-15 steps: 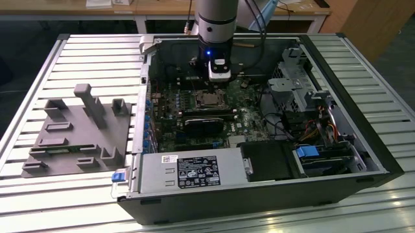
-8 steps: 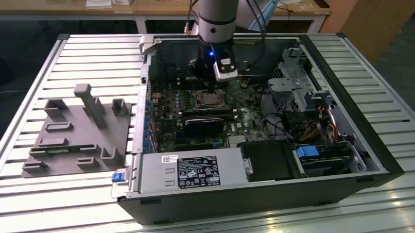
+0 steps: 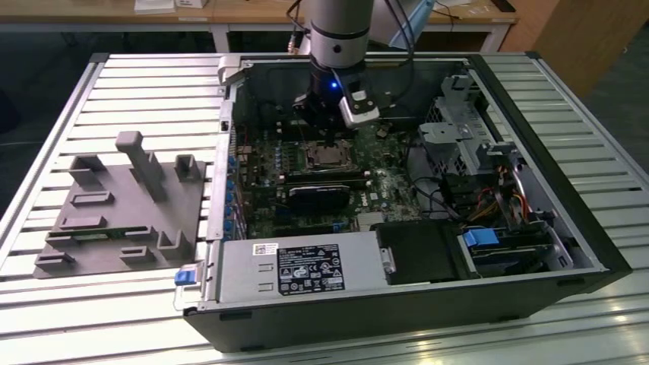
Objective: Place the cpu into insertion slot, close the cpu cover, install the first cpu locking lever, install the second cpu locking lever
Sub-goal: 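Close the cpu cover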
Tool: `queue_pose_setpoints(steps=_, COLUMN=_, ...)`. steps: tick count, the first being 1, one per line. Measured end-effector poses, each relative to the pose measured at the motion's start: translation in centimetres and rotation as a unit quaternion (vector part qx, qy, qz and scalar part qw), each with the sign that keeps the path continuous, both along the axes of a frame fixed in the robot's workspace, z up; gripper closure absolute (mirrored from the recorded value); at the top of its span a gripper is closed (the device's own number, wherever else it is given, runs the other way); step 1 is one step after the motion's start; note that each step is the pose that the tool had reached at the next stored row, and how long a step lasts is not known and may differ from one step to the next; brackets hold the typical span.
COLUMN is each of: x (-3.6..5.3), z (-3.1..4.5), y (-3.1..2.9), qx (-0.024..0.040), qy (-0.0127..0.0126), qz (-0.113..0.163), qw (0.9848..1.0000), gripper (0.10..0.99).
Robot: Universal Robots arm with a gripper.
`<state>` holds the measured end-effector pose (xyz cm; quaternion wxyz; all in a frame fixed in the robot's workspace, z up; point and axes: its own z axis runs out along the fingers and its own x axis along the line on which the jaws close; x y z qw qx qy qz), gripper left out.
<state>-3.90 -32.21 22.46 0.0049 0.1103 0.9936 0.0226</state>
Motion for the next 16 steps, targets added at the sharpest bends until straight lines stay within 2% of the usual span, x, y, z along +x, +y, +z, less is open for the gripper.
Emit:
queue_pose_setpoints(steps=9, x=-0.14, z=-0.18, y=-0.85, qx=0.0000, qy=-0.0003, qz=0.005, qw=1.0000, gripper=0.984)
queue_pose_setpoints(steps=16, x=-1.38, z=-0.36, y=-1.14, qx=0.0001, qy=-0.0004, qz=0.006, qw=1.0000, gripper=0.984)
